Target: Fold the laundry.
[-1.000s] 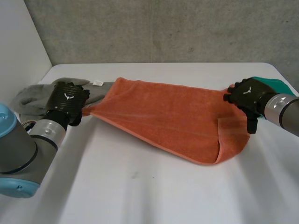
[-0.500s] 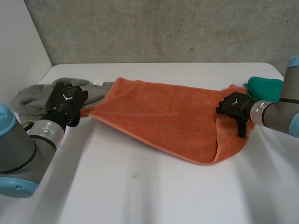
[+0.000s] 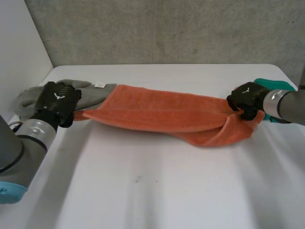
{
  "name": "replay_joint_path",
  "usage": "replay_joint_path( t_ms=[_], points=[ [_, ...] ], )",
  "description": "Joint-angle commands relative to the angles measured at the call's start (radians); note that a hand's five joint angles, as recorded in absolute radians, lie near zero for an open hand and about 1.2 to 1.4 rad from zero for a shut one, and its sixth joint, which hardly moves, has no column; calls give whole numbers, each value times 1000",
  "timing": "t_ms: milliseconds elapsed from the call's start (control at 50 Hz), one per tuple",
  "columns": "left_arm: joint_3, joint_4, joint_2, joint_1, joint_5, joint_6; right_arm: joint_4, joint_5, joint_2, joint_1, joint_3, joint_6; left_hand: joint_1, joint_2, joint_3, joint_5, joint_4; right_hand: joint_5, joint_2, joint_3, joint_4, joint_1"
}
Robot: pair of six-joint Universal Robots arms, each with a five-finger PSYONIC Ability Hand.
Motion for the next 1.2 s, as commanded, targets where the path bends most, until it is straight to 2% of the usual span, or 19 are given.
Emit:
replay_joint_path(
  t_ms=[20,60,140,340,440,760,1100,1200],
  points=[
    [-17,-88,84,50,5,-4,-9,-50,-211,-60,230,5,247,198,202,240,193,252,227,221,207,474],
    [-24,-104,91,54,10,-6,-6,-48,-225,-68,266,4,247,198,202,240,193,252,227,221,207,474],
    [-40,-105,83,51,11,-6,-17,-55,-225,-68,355,2,247,198,202,240,193,-324,-349,-355,-369,-102],
    [-43,-107,46,47,11,-10,-112,-55,-214,-60,485,-15,247,198,202,240,193,-363,-389,-394,-409,-141],
    [-41,-107,43,48,11,-7,-139,-55,-222,-62,528,-15,247,198,202,240,193,-457,-482,-488,-502,-235],
    [-49,-107,35,50,11,-9,-228,-52,-237,-27,548,39,247,198,202,240,193,-733,-758,-764,-778,-511],
    [-49,-107,25,47,13,-9,-210,-39,-150,49,482,50,247,198,202,240,193,-719,-744,-750,-764,-496],
    [-50,-107,20,47,13,-9,-211,-35,-127,49,473,43,247,198,202,240,193,-549,-574,-580,-594,-327]
  ],
)
